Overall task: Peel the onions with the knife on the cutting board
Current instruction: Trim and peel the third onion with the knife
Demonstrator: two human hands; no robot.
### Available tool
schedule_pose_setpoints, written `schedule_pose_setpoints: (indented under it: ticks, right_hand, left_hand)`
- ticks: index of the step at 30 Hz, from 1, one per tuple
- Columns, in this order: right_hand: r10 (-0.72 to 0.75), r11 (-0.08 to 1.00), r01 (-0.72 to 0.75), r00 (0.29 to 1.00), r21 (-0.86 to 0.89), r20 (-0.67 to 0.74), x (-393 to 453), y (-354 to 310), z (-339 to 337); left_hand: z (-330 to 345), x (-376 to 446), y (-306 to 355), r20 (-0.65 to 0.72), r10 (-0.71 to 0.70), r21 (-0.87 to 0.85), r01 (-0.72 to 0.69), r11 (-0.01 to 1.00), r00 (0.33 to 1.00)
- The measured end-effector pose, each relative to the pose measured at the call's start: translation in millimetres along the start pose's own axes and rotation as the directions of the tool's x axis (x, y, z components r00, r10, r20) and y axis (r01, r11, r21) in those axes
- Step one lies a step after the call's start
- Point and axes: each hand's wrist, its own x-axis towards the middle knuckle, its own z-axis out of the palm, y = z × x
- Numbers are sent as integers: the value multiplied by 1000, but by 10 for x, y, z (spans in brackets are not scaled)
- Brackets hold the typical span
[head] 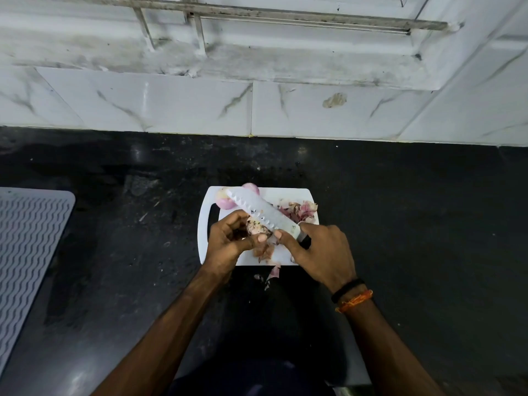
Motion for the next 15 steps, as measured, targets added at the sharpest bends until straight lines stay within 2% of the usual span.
schedule_pose_setpoints:
  ticks: [7,10,15]
  right_hand:
    - [40,999,-39,999,27,-29,22,-19,-17]
    - [27,1000,-27,1000,-9,-15,15,-4,9]
    - [-2,1000,2,1000,26,11,-26,-72,10]
  left_hand:
    - [-8,3,-8,7,18,15,-18,1000,1000]
    - [-7,7,-6,-21,20,20,-19,1000,1000]
    - [-29,-2,-37,-24,16,41,-15,999,1000]
